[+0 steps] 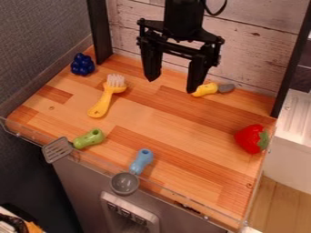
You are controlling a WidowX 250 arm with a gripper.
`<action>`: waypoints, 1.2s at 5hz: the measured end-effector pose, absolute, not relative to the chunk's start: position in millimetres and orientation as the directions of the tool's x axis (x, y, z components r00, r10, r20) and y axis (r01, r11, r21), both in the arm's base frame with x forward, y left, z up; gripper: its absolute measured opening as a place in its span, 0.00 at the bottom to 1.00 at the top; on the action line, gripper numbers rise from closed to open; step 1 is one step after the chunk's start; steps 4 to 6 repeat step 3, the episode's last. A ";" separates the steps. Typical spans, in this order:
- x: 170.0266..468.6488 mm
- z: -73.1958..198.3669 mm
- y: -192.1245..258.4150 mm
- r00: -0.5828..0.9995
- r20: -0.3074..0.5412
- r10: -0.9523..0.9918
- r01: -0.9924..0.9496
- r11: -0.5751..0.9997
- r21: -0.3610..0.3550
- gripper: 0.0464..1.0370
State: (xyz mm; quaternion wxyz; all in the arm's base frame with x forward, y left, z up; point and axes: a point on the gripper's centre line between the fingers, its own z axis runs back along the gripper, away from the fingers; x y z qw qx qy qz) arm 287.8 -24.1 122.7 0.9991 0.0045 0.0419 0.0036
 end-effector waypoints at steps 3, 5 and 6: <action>348.6 119.6 71.5 0.997 -0.036 0.065 -0.065 0.998 -0.016 0.96; 348.6 119.6 71.5 0.997 -0.036 0.065 -0.065 0.998 -0.016 0.96; 348.6 119.6 71.5 0.997 -0.036 0.065 -0.065 0.998 -0.016 0.96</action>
